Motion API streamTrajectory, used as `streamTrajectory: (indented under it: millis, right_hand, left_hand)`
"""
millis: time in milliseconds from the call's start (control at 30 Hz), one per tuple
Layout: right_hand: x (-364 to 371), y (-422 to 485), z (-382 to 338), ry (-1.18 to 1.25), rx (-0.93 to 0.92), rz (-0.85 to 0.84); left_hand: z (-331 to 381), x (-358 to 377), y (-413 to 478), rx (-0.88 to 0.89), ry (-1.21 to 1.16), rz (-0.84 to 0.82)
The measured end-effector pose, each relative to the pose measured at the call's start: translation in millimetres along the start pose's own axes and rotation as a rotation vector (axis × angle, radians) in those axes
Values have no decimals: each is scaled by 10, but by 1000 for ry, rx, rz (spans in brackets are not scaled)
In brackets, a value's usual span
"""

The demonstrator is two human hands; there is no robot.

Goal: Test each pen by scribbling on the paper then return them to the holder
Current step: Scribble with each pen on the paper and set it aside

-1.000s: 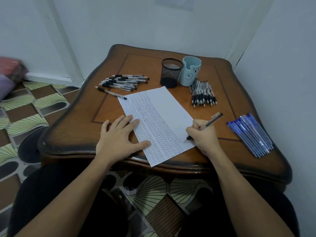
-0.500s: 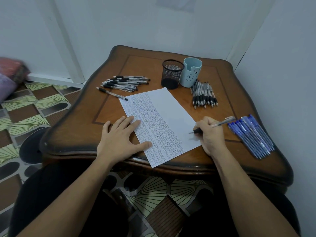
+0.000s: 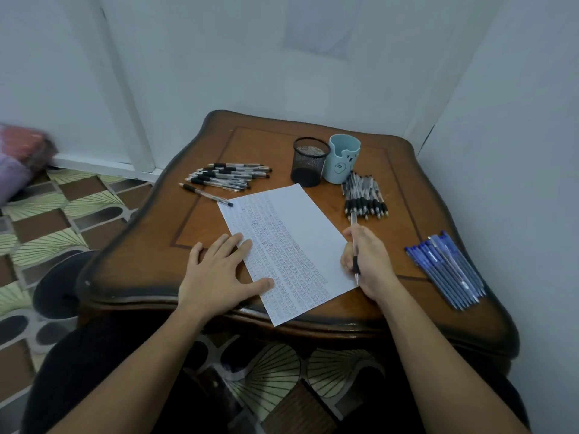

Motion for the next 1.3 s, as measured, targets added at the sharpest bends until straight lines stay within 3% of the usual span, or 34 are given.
streamTrajectory:
  millis: [200, 300, 533, 867, 1033, 1300]
  right_hand:
    - [0, 8, -26, 32, 139, -38]
    - [-57, 128, -78, -112, 174, -52]
    - [-455, 677, -482, -467, -4, 101]
    - [-509, 1412, -799, -808, -38, 144]
    - [-446, 1530, -676, -887, -25, 84]
    - [-614, 1513, -586, -829, -53, 133]
  left_hand:
    - [2, -57, 35, -12, -43, -33]
    - [9, -155, 98, 8, -5, -39]
    - [-136, -293, 319, 132, -51, 55]
    - [-246, -252, 396, 61, -68, 48]
    - [-280, -238, 425, 50, -55, 67]
    - [-312, -212, 447, 37, -46, 56]
Point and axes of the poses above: each hand's wrist, its own y-axis towards the middle knuckle, its own x-axis out of the palm, z = x × y, the point moved 9 cm from there along y, towards the middle knuckle, and after that the axes turned 9 degrees about -y, right-handed, at the moved point
